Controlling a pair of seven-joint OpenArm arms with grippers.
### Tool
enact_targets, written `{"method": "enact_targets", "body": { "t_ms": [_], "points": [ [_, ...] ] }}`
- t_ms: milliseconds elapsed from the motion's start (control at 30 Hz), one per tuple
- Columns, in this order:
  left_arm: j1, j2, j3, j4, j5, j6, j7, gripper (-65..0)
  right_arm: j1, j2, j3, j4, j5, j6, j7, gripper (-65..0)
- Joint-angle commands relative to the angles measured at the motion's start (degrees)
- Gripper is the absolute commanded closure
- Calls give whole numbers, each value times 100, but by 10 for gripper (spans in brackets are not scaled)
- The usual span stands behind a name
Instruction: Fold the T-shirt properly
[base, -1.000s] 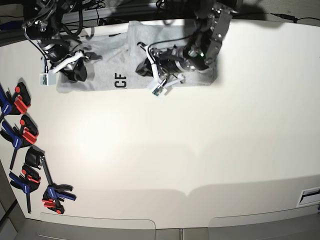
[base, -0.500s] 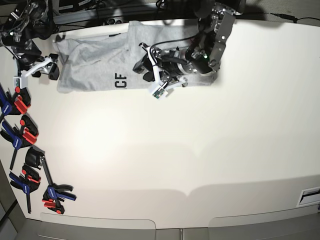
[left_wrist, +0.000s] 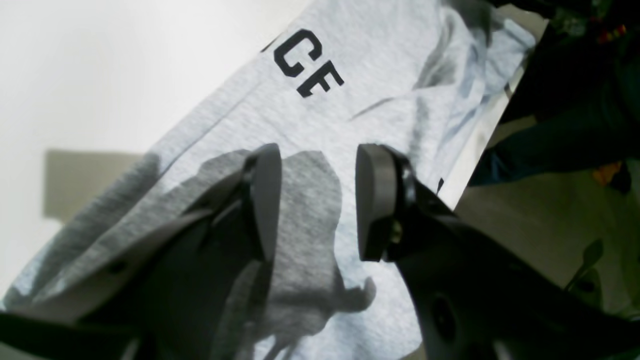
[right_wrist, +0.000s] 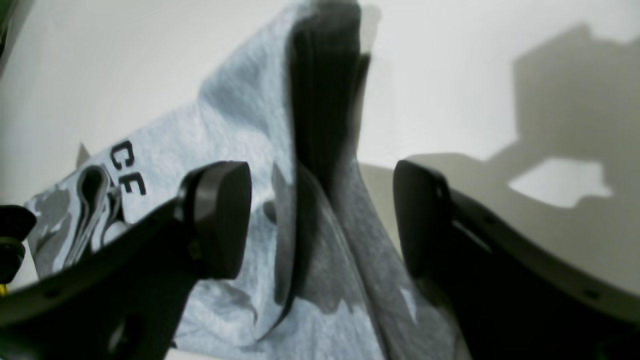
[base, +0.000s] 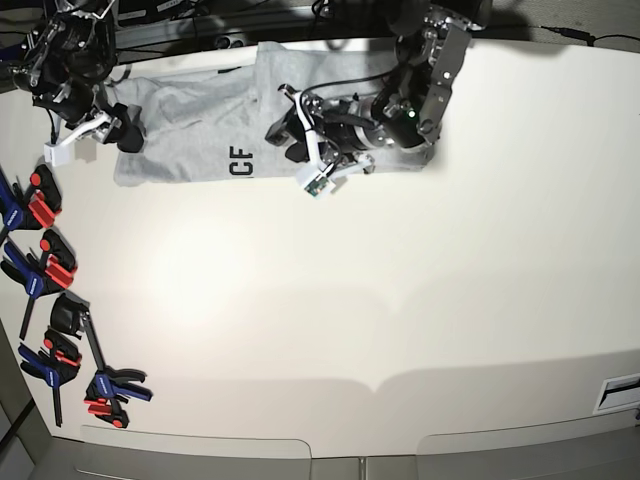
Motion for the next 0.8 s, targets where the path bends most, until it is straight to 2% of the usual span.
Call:
{"method": "enact_targets", "body": {
  "t_ms": [0,233,633,767],
  "points": [
    [-70,61,7,101,-96,-39,-138,-231,2,79,15,22,-90,-9,-168,-423],
    [-94,61,7,101,-31,-37,-245,-231,2,74,15,22,367,2,-439,-421],
    [-94,61,7,101,-31,-37,-245,-231,4,76,-11,22,378,226,-446,-419],
    [-94,61,7,101,-31,-37,-245,-231,4,79,-409,22,278,226,-439,-419]
  ]
}}
